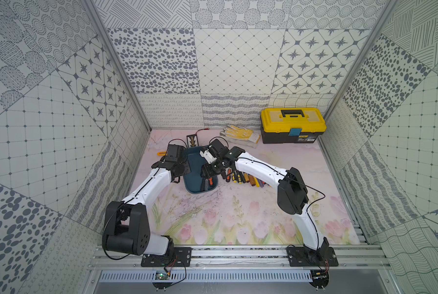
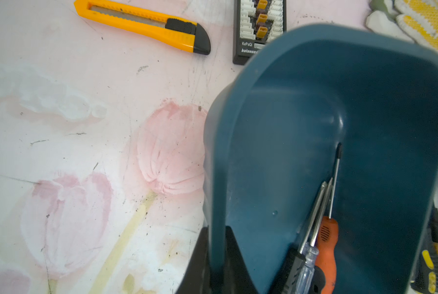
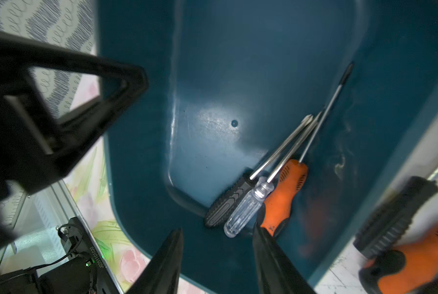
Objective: Take out the screwdriver from the storage box
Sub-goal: Pick up the screwdriver from the storage box.
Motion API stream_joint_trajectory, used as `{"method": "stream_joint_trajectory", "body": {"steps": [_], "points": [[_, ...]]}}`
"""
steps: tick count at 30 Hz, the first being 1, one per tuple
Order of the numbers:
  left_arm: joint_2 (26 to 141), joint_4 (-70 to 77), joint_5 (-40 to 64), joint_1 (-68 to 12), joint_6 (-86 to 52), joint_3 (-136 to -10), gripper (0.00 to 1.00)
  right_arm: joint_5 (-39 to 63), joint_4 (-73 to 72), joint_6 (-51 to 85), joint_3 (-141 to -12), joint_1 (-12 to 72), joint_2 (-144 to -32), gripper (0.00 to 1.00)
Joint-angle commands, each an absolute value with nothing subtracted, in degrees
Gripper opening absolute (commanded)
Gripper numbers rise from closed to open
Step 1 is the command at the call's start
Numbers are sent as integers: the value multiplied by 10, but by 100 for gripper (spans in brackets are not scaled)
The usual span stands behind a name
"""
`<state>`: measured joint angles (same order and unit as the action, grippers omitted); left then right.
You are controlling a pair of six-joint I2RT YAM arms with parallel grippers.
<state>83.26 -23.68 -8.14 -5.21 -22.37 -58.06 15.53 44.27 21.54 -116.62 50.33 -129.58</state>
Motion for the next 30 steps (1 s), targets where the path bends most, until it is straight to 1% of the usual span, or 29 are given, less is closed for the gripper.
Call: {"method": "stream_joint_trajectory", "body": {"steps": [1,15,22,30], "points": [[834,-193,-76,-55,-223,-584,0,171,436,242,-1190,510,-1320,50],[841,-186,-68,-59,-231,-581,0,193,449,275,-1231,518,-1387,49],[841,-186,-70,-60,-234,-579,0,137,502,265,-1255,524,-1401,48],[840,-188,-69,-61,-236,-581,0,137,513,261,-1260,524,-1405,48]]}}
